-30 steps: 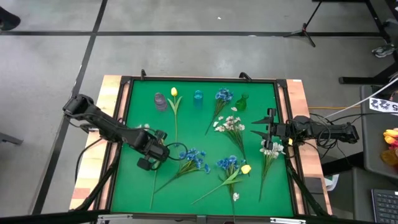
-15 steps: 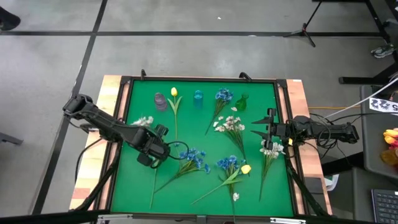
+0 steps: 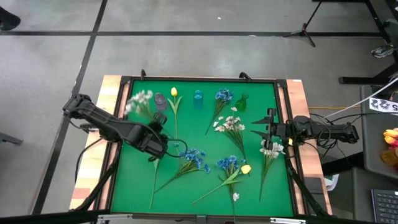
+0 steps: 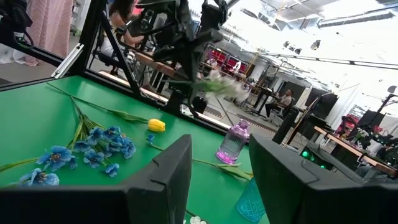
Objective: Sort flowers into vase by color
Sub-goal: Put the top left white flowers into the violet vase
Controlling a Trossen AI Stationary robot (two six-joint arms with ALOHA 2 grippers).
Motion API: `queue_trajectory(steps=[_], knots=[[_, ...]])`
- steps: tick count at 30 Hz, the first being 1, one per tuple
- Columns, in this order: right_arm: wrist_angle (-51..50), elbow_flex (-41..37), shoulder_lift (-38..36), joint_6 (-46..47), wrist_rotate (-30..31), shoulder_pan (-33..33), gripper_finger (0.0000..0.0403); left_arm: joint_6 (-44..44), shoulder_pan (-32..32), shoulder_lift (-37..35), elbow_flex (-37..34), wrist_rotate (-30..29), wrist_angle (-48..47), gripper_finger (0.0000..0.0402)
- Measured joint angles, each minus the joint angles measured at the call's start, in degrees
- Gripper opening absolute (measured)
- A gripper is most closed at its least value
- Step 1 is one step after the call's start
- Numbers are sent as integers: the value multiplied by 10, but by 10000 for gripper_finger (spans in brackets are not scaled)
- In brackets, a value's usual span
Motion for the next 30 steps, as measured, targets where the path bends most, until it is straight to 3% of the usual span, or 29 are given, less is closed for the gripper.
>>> queue_trajectory(steps=[6,9,15,24,30], knots=[[-1,0,0,0,0,0,161,166,7,0,9,-216,-42,3],[-1,0,0,0,0,0,161,233,28,0,9,-287,-45,2],[-2,0,0,0,0,0,161,291,95,0,-5,-326,-63,2],[-3,0,0,0,0,0,161,309,221,-2,-64,-365,-95,2],[-3,0,0,0,0,0,161,332,272,-2,-94,-416,-90,1]])
